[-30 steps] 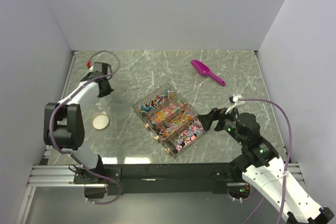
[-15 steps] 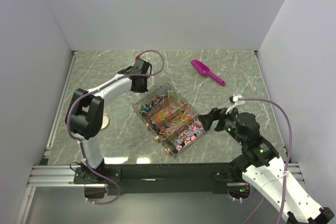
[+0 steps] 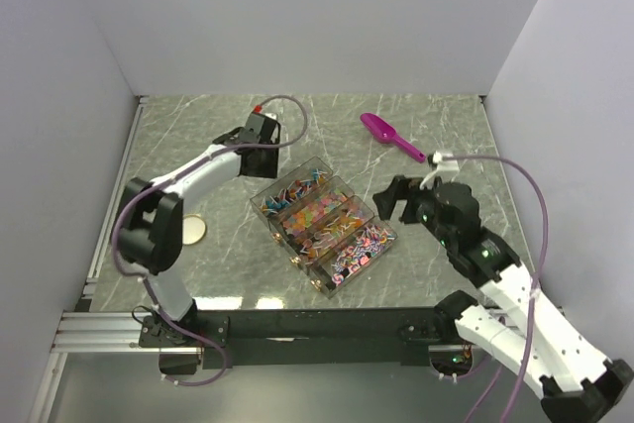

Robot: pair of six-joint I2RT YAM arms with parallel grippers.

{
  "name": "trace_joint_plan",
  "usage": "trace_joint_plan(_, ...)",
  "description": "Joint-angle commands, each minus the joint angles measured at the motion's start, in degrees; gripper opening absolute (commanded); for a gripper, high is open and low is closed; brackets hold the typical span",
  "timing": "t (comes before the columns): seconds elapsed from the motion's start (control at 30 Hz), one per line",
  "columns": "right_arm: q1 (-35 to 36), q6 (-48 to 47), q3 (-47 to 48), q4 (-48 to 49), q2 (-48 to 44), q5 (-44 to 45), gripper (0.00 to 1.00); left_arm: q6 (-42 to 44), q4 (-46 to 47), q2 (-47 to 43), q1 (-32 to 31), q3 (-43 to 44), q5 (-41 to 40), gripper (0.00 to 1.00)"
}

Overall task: Pack the candies
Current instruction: Pick up the spatula from the center of the board.

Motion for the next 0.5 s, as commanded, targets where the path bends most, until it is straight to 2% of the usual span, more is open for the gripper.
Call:
trace_joint_plan(0.0,0.11,0.49,7.52,2.97,5.77,9.12,1.0,0.48,0.08,-10.02,-0.28,0.26,0.72,0.48)
trace_joint_plan(0.07,0.02,-0.56,10.15,4.72,10.61,11.67,1.0,0.66,-0.19,-14.93,-0.2,-1.05,0.29,0.54)
trace_joint_plan(0.13,-0.07,-2.14,13.92,5.96,15.51,14.31,1.0,0.74,0.95,-20.29,-0.2,-4.29,0.11,0.66)
trace_joint_plan(0.23,-2.43,-4.34,19.55,2.91,23.94,14.49,1.0,0.74,3.67,-26.88,-0.11,-10.26,-1.12,0.76)
trace_joint_plan(0.27,-3.4,-5.57,23.4,1.75,26.33,14.06,1.0,1.01,4.47,-28.22,-0.02,-12.2,-1.9,0.77)
trace_joint_plan(0.3,-4.54,-6.1,24.83,1.22,28.45,13.36,1.0,1.01,5.08,-29.62,-0.02,-13.96,-3.22,0.83)
trace_joint_plan(0.43,-13.93,-8.82,31.6,-0.28,40.47,4.24,1.0,0.49,7.55,-34.98,0.24,-21.17,-7.0,0.9)
trace_joint_plan(0.47,-15.09,-11.79,34.75,-0.54,42.6,2.99,1.0,0.05,9.03,-35.96,0.24,-22.15,-7.36,0.95)
